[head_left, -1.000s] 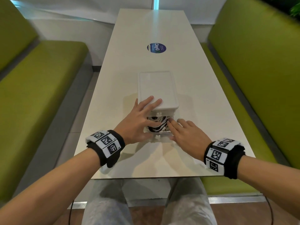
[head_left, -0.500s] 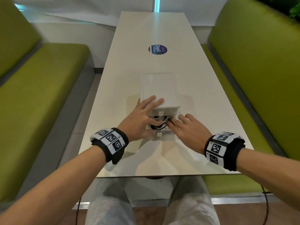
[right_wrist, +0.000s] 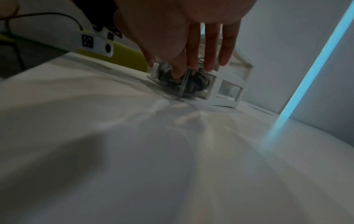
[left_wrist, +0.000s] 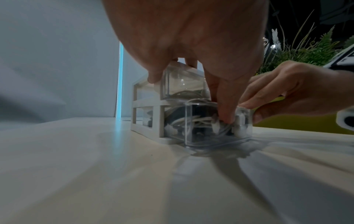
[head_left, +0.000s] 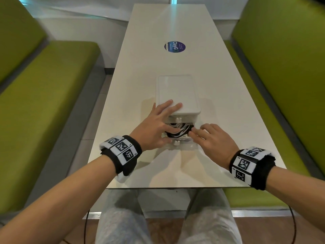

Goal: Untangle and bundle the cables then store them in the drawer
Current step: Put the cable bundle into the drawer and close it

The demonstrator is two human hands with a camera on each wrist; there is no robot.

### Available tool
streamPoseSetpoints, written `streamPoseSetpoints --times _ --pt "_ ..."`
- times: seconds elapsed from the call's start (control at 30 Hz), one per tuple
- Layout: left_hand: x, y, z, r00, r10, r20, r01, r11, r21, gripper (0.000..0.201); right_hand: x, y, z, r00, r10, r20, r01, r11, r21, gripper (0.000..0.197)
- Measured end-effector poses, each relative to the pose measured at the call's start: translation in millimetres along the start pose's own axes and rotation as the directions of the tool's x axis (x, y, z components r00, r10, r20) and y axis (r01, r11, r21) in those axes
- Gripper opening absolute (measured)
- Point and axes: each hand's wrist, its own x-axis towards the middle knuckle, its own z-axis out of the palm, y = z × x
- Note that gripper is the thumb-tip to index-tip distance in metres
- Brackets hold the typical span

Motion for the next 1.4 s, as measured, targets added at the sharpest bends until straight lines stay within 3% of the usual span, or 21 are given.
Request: streamPoseSetpoints --times 0.17,0.37,0.47,0.57,0.63,0.8,0.93,1.07,1.27,1.4 --pt "1.6 -1.8 0.2 1.0 0.012 -0.012 -0.012 1.0 -0.006 0.027 13.3 -0.8 -6.3 0.989 -0.028 0.142 0.038 0.997 -0.067 0.043" --pt "1.9 -0.1 -1.1 1.0 -0.012 -0.007 0.012 1.0 -0.003 0.026 11.4 -4.3 -10.7 0.995 0.042 0.095 -0.037 0.998 -0.057 0.031" --pt "1.7 -1.4 0.4 1.0 -0.021 -0.015 0.02 1.0 -0.018 0.026 9.4 -1.6 -2.8 0.993 0.084 0.079 -0.09 0.994 0.068 0.031" --pt "1.0 -2.1 1.2 1.0 -0.018 -0.019 0.018 1.0 -0.023 0.027 9.9 -4.0 0.8 0.982 0.17 0.08 -0.186 0.942 0.279 0.019" --pt "1.3 -2.3 0.6 1.0 -0.012 -0.02 0.011 1.0 -0.021 0.027 11.9 -4.1 -0.3 0.984 0.161 0.081 -0.178 0.931 0.318 0.012" --pt "2.8 -2.8 -0.5 1.0 -0.005 -0.022 0.005 1.0 -0.022 0.028 24.5 -0.2 -7.5 0.96 0.141 0.24 -0.2 0.948 0.246 0.018" --pt "0.5 -2.5 1.5 0.999 0.002 -0.045 -0.005 0.998 -0.056 0.031 19.8 -7.4 -14.2 0.978 0.076 0.194 -0.083 0.996 0.03 0.021" --pt "0.4 -3.5 -1.5 0.997 0.038 -0.064 -0.041 0.998 -0.046 0.031 13.2 -4.8 -11.8 0.976 0.109 0.187 -0.1 0.993 -0.057 0.047" --pt "1.7 -5.0 2.1 0.997 0.014 -0.082 -0.017 0.999 -0.042 0.024 18.1 5.7 -7.9 0.987 0.018 0.162 -0.002 0.995 -0.096 0.036" --pt "2.5 -5.0 2.1 0.996 0.023 -0.085 -0.026 0.999 -0.036 0.024 15.0 2.9 -3.8 0.99 0.02 0.139 -0.01 0.997 -0.074 0.036"
